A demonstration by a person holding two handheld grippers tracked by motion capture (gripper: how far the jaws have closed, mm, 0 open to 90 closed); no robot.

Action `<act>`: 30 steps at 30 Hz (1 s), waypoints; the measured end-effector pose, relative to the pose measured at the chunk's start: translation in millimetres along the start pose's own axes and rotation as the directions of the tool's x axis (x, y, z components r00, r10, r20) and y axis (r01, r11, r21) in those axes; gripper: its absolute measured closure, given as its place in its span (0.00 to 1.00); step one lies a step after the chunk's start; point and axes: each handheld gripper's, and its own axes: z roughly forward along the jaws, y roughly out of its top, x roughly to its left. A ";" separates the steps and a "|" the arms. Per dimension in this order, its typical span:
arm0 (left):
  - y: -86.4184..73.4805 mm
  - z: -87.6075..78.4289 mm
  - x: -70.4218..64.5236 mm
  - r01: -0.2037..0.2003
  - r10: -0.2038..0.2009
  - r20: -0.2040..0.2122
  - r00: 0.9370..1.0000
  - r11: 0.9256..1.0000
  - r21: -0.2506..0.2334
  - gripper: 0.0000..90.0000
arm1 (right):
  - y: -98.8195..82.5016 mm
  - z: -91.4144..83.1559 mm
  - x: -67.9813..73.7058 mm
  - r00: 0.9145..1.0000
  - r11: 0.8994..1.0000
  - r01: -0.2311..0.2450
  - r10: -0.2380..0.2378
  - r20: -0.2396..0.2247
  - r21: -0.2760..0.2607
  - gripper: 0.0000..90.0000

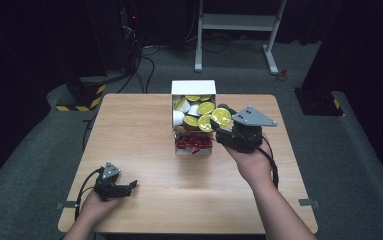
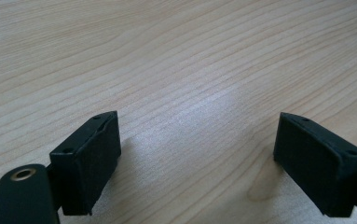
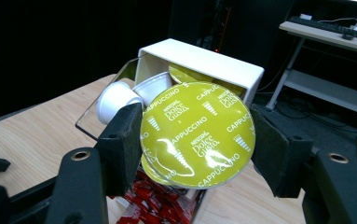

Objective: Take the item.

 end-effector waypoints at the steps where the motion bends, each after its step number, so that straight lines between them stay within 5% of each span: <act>1: 0.0 0.0 0.0 0.000 0.000 0.000 1.000 1.000 0.001 0.17 | 0.0 0.0 0.0 1.000 1.000 0.000 0.000 0.000 0.000 0.43; 30: -0.1 -0.1 -0.9 0.009 -0.009 -0.006 1.000 1.000 -0.001 0.17 | -25.0 -20.4 -41.3 0.994 0.998 -0.036 0.031 0.104 0.046 0.43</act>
